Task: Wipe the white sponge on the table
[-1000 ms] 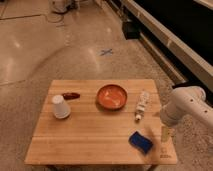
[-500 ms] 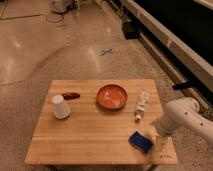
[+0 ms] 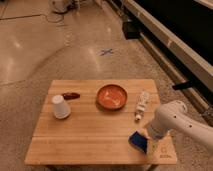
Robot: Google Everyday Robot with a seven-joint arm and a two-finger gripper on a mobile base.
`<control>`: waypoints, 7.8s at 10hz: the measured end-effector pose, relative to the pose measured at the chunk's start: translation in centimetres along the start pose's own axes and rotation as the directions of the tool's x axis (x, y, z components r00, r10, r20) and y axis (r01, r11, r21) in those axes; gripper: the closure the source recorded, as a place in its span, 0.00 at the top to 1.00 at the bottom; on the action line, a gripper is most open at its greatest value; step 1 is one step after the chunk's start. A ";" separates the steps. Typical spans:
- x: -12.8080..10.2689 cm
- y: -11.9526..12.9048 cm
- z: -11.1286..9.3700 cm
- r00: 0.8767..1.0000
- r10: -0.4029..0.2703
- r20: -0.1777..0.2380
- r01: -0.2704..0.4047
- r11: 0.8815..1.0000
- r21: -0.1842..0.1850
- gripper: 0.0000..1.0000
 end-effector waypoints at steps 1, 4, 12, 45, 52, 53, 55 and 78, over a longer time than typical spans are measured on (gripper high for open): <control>-0.3 -0.1 0.3 1.000 0.001 -0.001 -0.001 1.000 -0.001 0.80; -1.0 -0.5 1.4 1.000 0.012 -0.012 -0.012 1.000 0.002 0.80; -0.6 -1.0 2.4 0.998 0.038 -0.056 -0.036 0.999 0.033 0.07; 4.3 -4.7 2.6 0.969 -0.018 -0.245 0.032 0.998 0.051 0.01; -5.4 -7.2 1.4 0.970 -0.169 -0.176 0.187 0.978 0.089 0.01; -6.6 -6.6 1.6 0.966 -0.197 -0.168 0.213 0.973 0.086 0.01; -8.6 -5.3 2.0 0.958 -0.243 -0.155 0.256 0.964 0.072 0.01; -8.2 -7.7 2.4 0.941 -0.255 -0.221 0.275 0.959 0.065 0.01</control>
